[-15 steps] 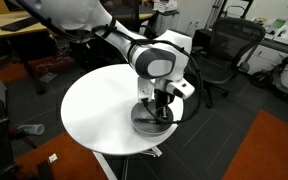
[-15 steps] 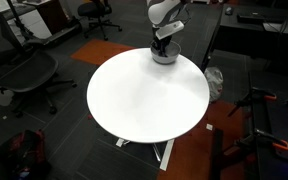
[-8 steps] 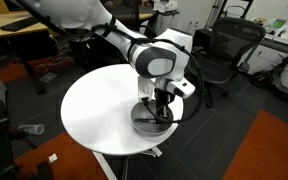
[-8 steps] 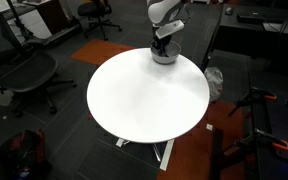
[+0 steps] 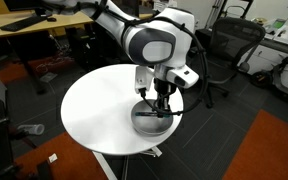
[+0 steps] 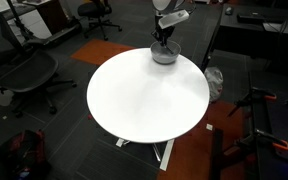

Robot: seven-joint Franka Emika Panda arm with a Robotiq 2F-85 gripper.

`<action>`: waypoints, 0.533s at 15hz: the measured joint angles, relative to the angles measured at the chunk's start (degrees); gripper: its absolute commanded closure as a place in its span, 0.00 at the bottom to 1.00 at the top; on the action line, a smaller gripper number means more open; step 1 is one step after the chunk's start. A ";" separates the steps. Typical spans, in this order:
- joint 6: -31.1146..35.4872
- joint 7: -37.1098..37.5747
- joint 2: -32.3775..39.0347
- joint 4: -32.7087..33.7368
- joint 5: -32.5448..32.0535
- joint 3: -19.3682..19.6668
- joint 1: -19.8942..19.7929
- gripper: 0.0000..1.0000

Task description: Remove the marker from the mug cup and place it on the table

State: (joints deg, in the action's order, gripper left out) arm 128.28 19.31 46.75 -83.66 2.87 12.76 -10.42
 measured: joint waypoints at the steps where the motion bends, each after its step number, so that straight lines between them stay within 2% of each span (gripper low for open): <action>1: 0.56 0.00 -1.44 -1.69 -0.20 0.00 0.27 0.95; 8: 8.02 0.00 -11.63 -15.70 -2.04 -0.30 3.90 0.95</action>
State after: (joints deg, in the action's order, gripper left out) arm 136.30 19.30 35.12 -99.36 0.83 12.46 -6.52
